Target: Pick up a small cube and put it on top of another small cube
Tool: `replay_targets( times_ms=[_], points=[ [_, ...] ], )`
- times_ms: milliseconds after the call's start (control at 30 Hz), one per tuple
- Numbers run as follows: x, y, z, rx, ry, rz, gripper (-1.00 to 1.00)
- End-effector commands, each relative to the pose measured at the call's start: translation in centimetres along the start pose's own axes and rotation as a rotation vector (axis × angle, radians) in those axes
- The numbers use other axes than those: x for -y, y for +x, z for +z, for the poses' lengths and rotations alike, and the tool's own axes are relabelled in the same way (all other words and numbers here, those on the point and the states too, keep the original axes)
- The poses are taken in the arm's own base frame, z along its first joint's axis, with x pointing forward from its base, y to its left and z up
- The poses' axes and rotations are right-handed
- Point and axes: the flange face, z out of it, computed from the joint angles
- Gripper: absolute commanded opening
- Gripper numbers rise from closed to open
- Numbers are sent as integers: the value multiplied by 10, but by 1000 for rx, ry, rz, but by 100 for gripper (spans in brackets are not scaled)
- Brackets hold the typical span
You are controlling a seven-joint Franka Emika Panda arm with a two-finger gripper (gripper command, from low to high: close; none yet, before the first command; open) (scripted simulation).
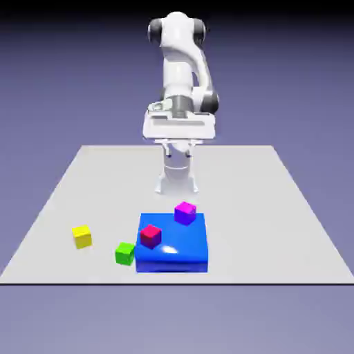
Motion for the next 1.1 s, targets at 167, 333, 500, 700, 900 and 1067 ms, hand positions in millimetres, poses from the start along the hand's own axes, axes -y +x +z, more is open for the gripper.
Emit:
replay_targets(
  times_ms=[167,333,500,700,900,1067],
  points=[
    [-70,49,63,109,-211,272,0],
    [-145,79,106,185,-383,501,0],
    [-233,97,138,247,-552,731,0],
    [-346,102,160,304,-747,1003,0],
    [-396,76,194,316,-798,1073,0],
    [-401,70,201,316,-798,1074,-100]
  ],
)
